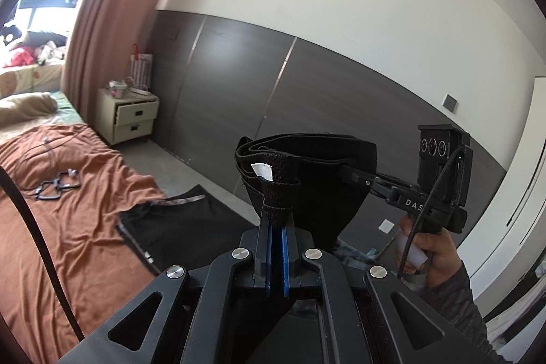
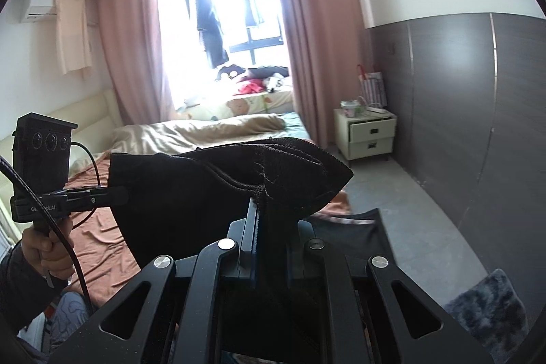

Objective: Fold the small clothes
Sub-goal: 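Carry the folded dark shirt with both grippers toward the stack of folded clothes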

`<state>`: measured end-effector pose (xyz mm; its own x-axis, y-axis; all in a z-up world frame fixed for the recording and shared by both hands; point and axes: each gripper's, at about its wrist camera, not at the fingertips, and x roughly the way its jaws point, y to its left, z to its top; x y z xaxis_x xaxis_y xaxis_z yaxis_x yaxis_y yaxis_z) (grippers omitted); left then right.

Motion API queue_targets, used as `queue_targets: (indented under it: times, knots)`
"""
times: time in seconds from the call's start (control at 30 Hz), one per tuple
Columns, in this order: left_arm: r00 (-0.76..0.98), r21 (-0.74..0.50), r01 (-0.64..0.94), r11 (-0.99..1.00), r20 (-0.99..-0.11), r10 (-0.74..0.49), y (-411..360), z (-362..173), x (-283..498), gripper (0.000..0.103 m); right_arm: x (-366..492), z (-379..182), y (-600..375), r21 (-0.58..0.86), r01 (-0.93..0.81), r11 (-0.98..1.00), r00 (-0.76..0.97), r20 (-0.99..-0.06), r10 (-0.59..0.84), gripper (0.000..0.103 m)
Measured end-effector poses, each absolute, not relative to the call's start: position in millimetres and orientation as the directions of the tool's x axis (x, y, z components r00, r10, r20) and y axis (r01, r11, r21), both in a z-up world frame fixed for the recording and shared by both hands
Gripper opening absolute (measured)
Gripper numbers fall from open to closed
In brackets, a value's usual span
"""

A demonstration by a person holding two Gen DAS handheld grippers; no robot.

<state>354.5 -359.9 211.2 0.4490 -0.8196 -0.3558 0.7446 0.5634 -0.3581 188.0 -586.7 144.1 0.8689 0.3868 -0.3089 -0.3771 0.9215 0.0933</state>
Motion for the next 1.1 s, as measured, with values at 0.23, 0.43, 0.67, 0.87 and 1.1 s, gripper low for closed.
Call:
queue_targets:
  times: [0.23,0.43,0.67,0.87,1.1]
  knots:
    - [0.376,-0.371,0.775,0.511,-0.379,-0.845,-410,198,396,0.004,185,145,-584,0.121,-0.297,0.947,0.896,-0.309,0.320,0.008]
    - [0.354,-0.408,0.750,0.520,-0.415,-0.838,-426,171,447,0.004,207,124,-560,0.162,-0.262,0.951,0.888,-0.345,0.304,0.008]
    - [0.372,-0.449,0.675,0.586,-0.479,-0.795,-428,123,521,0.004,259,83,-498,0.196,-0.240,0.951,0.852,-0.427,0.303,0.008]
    - [0.376,-0.476,0.626,0.618,-0.510,-0.774,-422,85,572,0.004,293,60,-449,0.223,-0.226,0.948,0.823,-0.477,0.309,0.008]
    - [0.393,-0.475,0.574,0.667,-0.555,-0.733,-415,44,617,0.004,336,38,-387,0.201,-0.212,0.956,0.783,-0.550,0.290,0.008]
